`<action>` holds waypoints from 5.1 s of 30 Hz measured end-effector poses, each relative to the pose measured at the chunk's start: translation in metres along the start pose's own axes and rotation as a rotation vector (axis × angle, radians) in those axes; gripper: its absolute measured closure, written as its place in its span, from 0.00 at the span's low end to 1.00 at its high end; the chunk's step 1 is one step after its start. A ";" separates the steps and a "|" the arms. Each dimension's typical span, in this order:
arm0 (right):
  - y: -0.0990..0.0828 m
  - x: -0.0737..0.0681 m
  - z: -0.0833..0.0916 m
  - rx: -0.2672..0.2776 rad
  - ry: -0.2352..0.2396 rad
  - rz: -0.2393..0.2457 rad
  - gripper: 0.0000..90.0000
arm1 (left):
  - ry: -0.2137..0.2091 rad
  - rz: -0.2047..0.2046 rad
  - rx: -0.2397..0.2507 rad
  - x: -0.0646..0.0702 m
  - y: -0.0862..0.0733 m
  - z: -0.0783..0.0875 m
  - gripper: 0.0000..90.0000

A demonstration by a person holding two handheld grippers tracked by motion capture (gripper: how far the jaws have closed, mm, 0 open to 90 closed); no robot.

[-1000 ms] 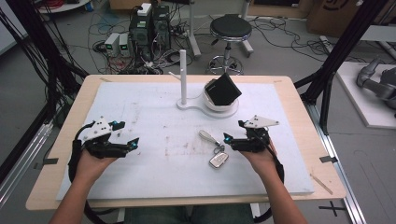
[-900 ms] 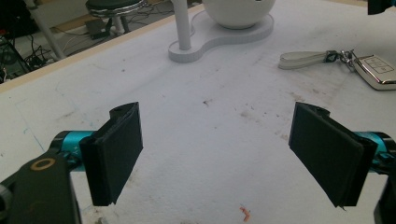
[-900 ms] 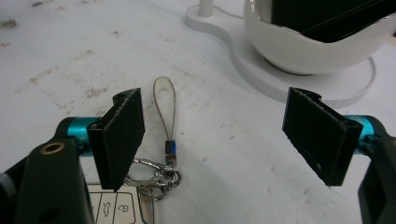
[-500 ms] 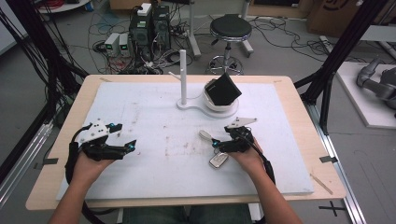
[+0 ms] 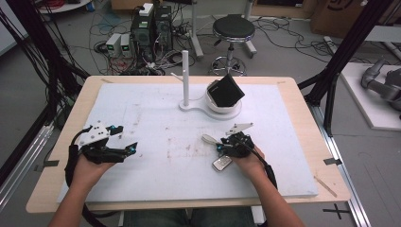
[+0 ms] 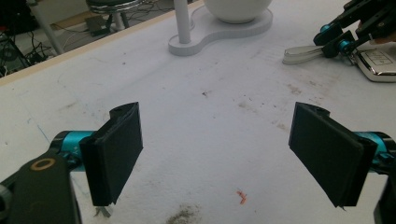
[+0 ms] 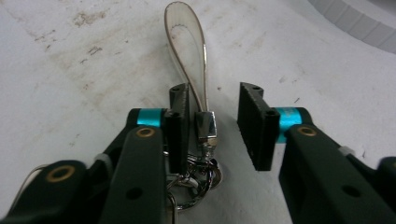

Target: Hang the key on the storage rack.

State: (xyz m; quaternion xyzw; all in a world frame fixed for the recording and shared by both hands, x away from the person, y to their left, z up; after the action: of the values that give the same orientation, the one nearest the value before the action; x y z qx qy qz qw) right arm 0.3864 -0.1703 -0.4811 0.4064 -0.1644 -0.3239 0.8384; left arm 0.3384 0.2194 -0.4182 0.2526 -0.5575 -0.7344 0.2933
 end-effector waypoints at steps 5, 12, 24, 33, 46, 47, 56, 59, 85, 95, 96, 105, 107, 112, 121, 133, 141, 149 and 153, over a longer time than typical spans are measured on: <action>0.000 -0.002 0.001 -0.004 0.007 0.035 0.92 | -0.002 -0.001 -0.004 0.000 0.000 -0.001 0.19; 0.012 0.002 0.014 0.071 -0.006 0.013 0.92 | 0.004 0.005 0.008 -0.002 0.001 0.001 0.19; 0.069 0.012 0.042 0.300 -0.056 -0.006 0.92 | 0.019 0.008 0.016 -0.006 0.003 0.005 0.19; 0.111 0.012 0.043 0.355 -0.087 0.030 0.92 | 0.020 0.010 0.016 -0.006 0.003 0.005 0.19; 0.162 0.012 0.032 0.401 -0.124 0.069 0.92 | 0.016 0.012 0.021 -0.006 0.004 0.005 0.19; 0.166 0.012 0.031 0.405 -0.124 0.072 0.92 | 0.016 0.013 0.022 -0.006 0.004 0.006 0.19; 0.195 0.008 0.026 0.431 -0.124 0.101 0.92 | 0.018 0.015 0.022 -0.007 0.004 0.006 0.19; 0.200 0.007 0.021 0.421 -0.127 0.110 0.92 | 0.019 0.016 0.023 -0.007 0.004 0.006 0.19; 0.193 0.016 -0.023 0.329 -0.160 0.088 0.91 | 0.013 0.017 0.013 -0.008 0.001 0.006 0.19; 0.189 0.013 -0.009 0.367 -0.157 0.072 0.72 | 0.007 0.014 0.018 -0.007 0.002 0.007 0.19; 0.187 0.013 -0.006 0.371 -0.154 0.067 0.69 | 0.006 0.015 0.018 -0.007 0.002 0.007 0.19; 0.161 0.022 0.026 0.372 -0.121 0.064 0.53 | 0.007 0.013 0.022 -0.007 0.002 0.007 0.19; 0.153 0.024 0.033 0.370 -0.124 0.064 0.51 | 0.007 0.012 0.020 -0.006 0.002 0.007 0.19; 0.130 0.031 0.057 0.390 -0.142 0.040 0.46 | 0.008 0.013 0.018 -0.005 0.001 0.006 0.19; 0.087 0.042 0.090 0.403 -0.157 0.010 0.38 | 0.006 0.007 0.018 -0.004 0.002 0.004 0.19; 0.024 0.048 0.095 0.363 -0.192 -0.073 0.27 | -0.015 0.027 0.037 -0.003 0.002 -0.003 0.19; -0.005 0.054 0.098 0.347 -0.220 -0.121 0.25 | -0.024 0.038 0.033 -0.004 -0.001 -0.012 0.19; -0.017 0.060 0.099 0.336 -0.249 -0.151 0.24 | -0.035 0.032 0.029 -0.001 -0.001 -0.018 0.19; -0.017 0.061 0.103 0.351 -0.258 -0.150 0.24 | -0.035 0.033 0.028 -0.001 -0.001 -0.020 0.19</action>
State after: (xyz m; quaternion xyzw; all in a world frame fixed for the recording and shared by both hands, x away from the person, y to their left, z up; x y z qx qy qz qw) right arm 0.3687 -0.2787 -0.4303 0.5126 -0.2933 -0.4012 0.7002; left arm 0.3528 0.2075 -0.4244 0.2347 -0.5767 -0.7259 0.2921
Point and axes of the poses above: each handheld gripper's, and its own axes: z roughly backward along the jaws, y roughly out of its top, x roughly to its right, the point moved 5 cm from there along -z, roughly forward along the jaws, and after that the axes turned 9 degrees about x, right-handed, at the moved point
